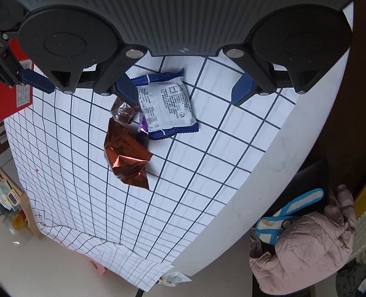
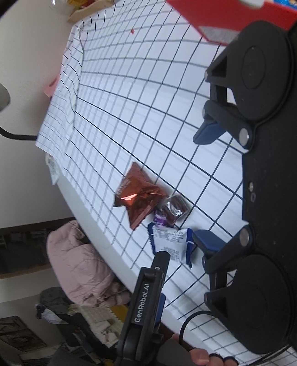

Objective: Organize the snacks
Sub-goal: 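Grasp the white biscuit packet with the left tool while the right grasps the brown chocolate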

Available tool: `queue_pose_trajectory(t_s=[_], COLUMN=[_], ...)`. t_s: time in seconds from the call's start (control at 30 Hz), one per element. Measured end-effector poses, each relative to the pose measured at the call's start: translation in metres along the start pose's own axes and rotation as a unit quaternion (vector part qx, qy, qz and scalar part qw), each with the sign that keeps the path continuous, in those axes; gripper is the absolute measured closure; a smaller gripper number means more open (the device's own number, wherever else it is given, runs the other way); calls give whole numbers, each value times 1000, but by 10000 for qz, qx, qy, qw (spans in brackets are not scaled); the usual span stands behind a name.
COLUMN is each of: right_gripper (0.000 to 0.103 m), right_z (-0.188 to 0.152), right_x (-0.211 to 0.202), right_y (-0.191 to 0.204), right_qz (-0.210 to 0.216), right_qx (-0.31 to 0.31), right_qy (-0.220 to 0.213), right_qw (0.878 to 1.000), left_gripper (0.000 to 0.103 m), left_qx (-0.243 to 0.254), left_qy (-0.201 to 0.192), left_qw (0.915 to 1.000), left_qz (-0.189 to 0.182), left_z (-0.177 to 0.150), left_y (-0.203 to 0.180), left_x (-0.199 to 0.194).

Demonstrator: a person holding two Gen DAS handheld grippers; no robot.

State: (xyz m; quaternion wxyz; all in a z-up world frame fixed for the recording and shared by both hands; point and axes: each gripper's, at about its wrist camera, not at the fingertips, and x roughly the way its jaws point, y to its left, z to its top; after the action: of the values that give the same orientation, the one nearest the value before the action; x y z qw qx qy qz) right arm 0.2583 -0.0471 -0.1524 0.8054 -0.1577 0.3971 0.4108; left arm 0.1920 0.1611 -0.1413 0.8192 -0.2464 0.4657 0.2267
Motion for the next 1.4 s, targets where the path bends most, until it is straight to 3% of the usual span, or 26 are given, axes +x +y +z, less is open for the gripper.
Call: queue_pose_trajectory(t_s=[0.2,0.5,0.73,0.9,1.0,1.4], right_gripper=[35,50,54,63,72,74], right_z=[4,12,17,18,18,2], right_x=[27,52,63,65,64,49], right_y=[2,7,12,16,18,14], right_qz=[-15,274,363,429,445,181], right_qx=[-297,-555,-628,-673,-652,-129], right_qy=[210,374,348,300,279,267], right_qw=[9993,9974,9968,9964,9965,9994], left_gripper=[15,15,27,35,46,67], left_qx=[-233,-258,-348,-361,-328,-330], left_qy=[227,271,417,412,397,345], left_qw=[9995,9992,9984,9984,9985,9985], left_qz=[-4,-109,-151,-134,-162,-282], left_z=[5,12,14,14,15,8], left_y=[3,-7,-9,-10,-9,2], left_x=[18,27,38,40,39,31])
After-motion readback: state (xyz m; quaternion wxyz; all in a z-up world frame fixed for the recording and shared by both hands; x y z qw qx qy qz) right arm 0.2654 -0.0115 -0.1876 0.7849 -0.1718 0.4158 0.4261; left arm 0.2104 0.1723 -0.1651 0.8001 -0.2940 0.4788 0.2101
